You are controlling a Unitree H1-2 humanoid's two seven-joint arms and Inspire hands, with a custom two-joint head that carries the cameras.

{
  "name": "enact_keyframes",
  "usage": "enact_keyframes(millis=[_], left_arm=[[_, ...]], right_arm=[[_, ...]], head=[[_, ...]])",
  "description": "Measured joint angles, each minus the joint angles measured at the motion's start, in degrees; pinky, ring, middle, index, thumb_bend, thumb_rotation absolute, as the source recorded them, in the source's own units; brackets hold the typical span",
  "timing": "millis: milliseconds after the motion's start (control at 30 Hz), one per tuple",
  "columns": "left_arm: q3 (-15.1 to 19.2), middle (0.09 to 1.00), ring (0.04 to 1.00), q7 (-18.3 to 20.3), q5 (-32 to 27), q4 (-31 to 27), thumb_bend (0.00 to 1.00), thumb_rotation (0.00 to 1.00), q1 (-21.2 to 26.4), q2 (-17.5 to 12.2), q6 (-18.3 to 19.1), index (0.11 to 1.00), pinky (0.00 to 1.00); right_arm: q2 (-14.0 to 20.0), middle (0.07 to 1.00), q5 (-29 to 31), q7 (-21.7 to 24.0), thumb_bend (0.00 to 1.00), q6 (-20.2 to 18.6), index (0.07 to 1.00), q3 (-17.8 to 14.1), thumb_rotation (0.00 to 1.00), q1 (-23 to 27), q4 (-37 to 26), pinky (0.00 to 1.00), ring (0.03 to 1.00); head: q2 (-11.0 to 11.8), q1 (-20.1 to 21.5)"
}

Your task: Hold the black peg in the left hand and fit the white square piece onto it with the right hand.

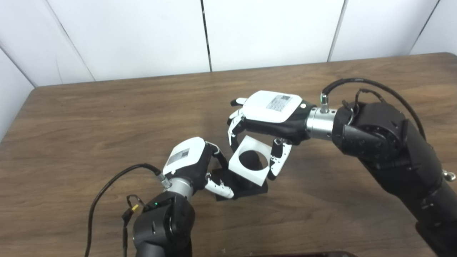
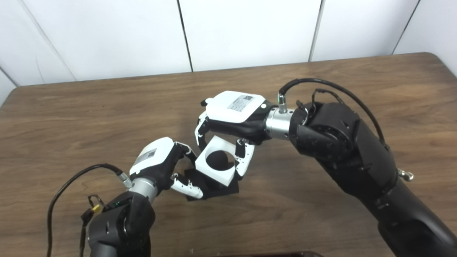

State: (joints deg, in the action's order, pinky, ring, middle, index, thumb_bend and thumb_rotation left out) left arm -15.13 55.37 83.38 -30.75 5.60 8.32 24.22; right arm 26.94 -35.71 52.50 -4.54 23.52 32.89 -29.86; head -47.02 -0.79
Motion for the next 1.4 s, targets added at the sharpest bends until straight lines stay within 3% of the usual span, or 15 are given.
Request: enact_keyframes(millis=[533,867,1333,1367,1400], left_arm=[[0.7,0.786,0.806,1.8,1.8,-0.5,0.52,0.06,0.1,0.7,-0.7,0.492,0.71],[0.4,0.767,0.790,1.8,0.9,-1.6,0.52,0.05,-0.8,0.7,-0.9,0.490,0.70],[0.1,0.774,0.803,2.3,1.3,-1.6,0.52,0.05,-0.7,0.9,-0.9,0.485,0.71],[0.0,0.776,0.801,2.4,1.3,-1.6,0.52,0.05,-0.7,0.9,-1.0,0.486,0.71],[0.0,0.782,0.804,2.4,1.3,-1.6,0.52,0.05,-0.7,0.9,-1.0,0.486,0.71]], right_arm=[[-1.7,0.740,-3.2,-6.0,0.53,2.3,0.481,2.0,0.14,-2.9,0.3,1.00,0.890],[-3.0,0.744,-6.1,-5.2,0.52,2.4,0.482,4.8,0.13,-4.2,4.1,1.00,0.887],[-3.2,0.743,-5.8,-3.3,0.52,2.9,0.493,5.5,0.15,-4.2,7.6,1.00,0.878],[-3.2,0.747,-5.6,-3.1,0.73,2.9,0.577,5.6,0.21,-4.2,8.0,1.00,0.879],[-3.2,0.749,-5.3,-2.9,0.86,2.9,0.625,5.6,0.27,-4.2,8.0,1.00,0.878]], head=[[-0.1,-1.0],[-0.6,-1.4],[-1.1,-1.8],[-1.1,-1.8],[-1.1,-1.8]])
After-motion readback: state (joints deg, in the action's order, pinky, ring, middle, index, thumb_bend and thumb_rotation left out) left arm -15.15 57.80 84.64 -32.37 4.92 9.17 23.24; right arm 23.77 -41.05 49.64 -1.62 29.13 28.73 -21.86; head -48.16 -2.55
